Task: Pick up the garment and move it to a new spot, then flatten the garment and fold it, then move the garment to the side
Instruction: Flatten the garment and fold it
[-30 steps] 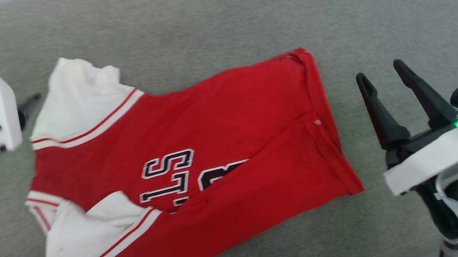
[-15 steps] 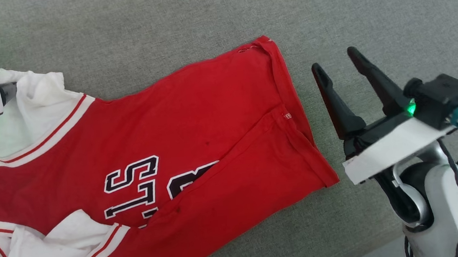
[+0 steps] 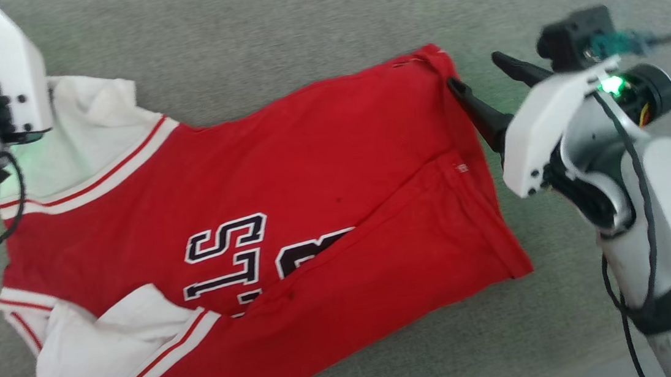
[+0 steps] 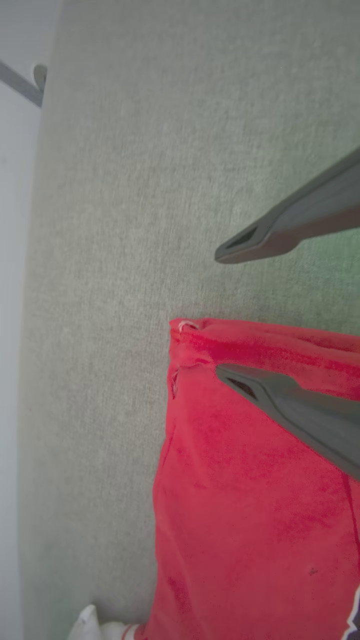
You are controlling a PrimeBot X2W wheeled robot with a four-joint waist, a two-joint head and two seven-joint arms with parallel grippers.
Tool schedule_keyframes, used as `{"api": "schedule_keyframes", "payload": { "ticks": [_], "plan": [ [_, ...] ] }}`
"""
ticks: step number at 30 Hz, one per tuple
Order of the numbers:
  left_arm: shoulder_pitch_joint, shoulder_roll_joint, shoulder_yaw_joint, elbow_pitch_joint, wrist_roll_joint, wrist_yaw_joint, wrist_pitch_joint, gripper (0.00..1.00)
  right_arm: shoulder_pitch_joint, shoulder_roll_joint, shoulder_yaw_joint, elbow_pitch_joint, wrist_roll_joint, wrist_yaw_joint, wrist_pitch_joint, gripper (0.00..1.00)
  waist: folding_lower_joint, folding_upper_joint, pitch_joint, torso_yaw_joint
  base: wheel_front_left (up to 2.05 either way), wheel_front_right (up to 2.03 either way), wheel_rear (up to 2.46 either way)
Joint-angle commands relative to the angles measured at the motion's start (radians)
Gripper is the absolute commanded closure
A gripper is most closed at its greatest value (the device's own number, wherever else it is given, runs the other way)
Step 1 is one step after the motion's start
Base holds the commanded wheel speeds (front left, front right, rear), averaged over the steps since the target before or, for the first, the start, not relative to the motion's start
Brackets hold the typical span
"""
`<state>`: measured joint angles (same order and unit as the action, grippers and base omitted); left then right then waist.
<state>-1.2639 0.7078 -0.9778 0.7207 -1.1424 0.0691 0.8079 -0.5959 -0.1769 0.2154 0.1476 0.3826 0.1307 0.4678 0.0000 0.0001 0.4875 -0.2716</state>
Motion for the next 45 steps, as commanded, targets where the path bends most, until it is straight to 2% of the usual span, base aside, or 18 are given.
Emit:
{"api": "schedule_keyframes", "payload": {
  "ticks": [1,4,5,6,7,10,11,12,13,14,19,24,26,30,33,36,45],
  "plan": [
    [0.002,-0.035,-0.013,0.021,0.007,-0.015,-0.014,1.0,-0.045,-0.006,0.015,0.047,0.019,0.0,0.052,0.0,0.0,-0.0001,-0.001,0.029,0.0,0.0,0.0],
    [-0.007,-0.058,-0.013,0.041,0.005,-0.029,-0.023,1.0,-0.094,-0.022,0.035,0.104,0.027,0.0,0.117,0.0,0.0,-0.0001,-0.003,0.047,0.0,0.0,0.0],
    [-0.011,-0.077,-0.017,0.06,0.009,-0.043,-0.033,1.0,-0.136,-0.03,0.058,0.157,0.035,0.0,0.179,0.0,0.0,-0.0001,-0.006,0.063,0.0,0.0,0.0],
    [-0.011,-0.077,-0.017,0.06,0.009,-0.043,-0.033,1.0,-0.136,-0.03,0.058,0.157,0.035,0.0,0.179,0.0,0.0,-0.0001,-0.006,0.063,0.0,0.0,0.0],
    [-0.018,-0.096,-0.018,0.079,0.01,-0.057,-0.046,1.0,-0.169,-0.033,0.086,0.208,0.044,0.0,0.244,0.0,0.0,-0.0001,-0.009,0.078,0.0,0.0,0.0],
    [-0.022,-0.115,-0.019,0.11,0.009,-0.074,-0.058,1.0,-0.2,-0.032,0.121,0.268,0.074,0.0,0.336,0.0,0.0,-0.0001,-0.016,0.092,0.0,0.0,0.0],
    [-0.025,-0.126,-0.018,0.119,0.008,-0.08,-0.068,1.0,-0.208,-0.039,0.138,0.283,0.075,0.0,0.366,0.28,0.0,-0.0001,-0.018,0.098,0.0,0.0,0.0],
    [-0.025,-0.126,-0.018,0.119,0.008,-0.08,-0.068,1.0,-0.208,-0.039,0.138,0.283,0.075,0.0,0.366,0.28,0.0,-0.0001,-0.018,0.098,0.0,0.0,0.0],
    [-0.026,-0.134,-0.017,0.129,0.006,-0.085,-0.072,1.0,-0.215,-0.048,0.151,0.292,0.079,0.0,0.382,0.72,0.0,-0.0001,-0.021,0.104,0.0,0.0,0.0],
    [-0.028,-0.139,-0.017,0.136,0.006,-0.091,-0.08,1.0,-0.222,-0.056,0.151,0.3,0.086,0.0,0.388,1.0,0.0,-0.0001,-0.024,0.109,0.0,0.0,0.0],
    [-0.047,-0.159,-0.01,0.164,0.011,-0.121,-0.122,1.0,-0.249,-0.087,0.148,0.286,0.101,0.0,0.351,1.0,0.0,-0.0001,-0.045,0.135,0.0,0.0,0.0],
    [-0.062,-0.153,-0.007,0.155,0.008,-0.139,-0.123,1.0,-0.211,-0.131,0.144,0.223,0.115,0.0,0.296,1.0,0.0,-0.0001,-0.073,0.162,0.0,0.0,0.0],
    [-0.066,-0.145,-0.003,0.139,-0.002,-0.139,-0.112,1.0,-0.189,-0.151,0.14,0.186,0.123,0.0,0.282,1.0,0.0,-0.0001,-0.084,0.171,0.0,0.0,0.0],
    [-0.036,-0.102,-0.011,0.054,-0.007,-0.103,-0.066,1.0,-0.109,-0.206,0.111,0.079,0.139,0.0,0.277,1.0,0.0,-0.0001,-0.112,0.197,0.0,0.0,0.0],
    [-0.002,-0.05,-0.019,-0.045,-0.001,-0.058,-0.037,1.0,-0.049,-0.233,0.092,0.001,0.141,0.0,0.289,1.0,0.0,-0.0001,-0.126,0.21,0.0,0.0,0.0],
    [0.05,0.009,-0.02,-0.187,-0.014,0.012,-0.002,1.0,0.015,-0.267,0.077,-0.085,0.158,0.0,0.301,1.0,0.0,-0.0001,-0.138,0.226,0.0,0.0,0.0],
    [0.282,0.23,-0.021,-0.738,-0.074,0.294,0.057,1.0,0.229,-0.325,0.01,-0.276,0.2,0.0,0.359,1.0,0.0,-0.0001,-0.144,0.257,0.0,0.0,0.0]
  ]
}}
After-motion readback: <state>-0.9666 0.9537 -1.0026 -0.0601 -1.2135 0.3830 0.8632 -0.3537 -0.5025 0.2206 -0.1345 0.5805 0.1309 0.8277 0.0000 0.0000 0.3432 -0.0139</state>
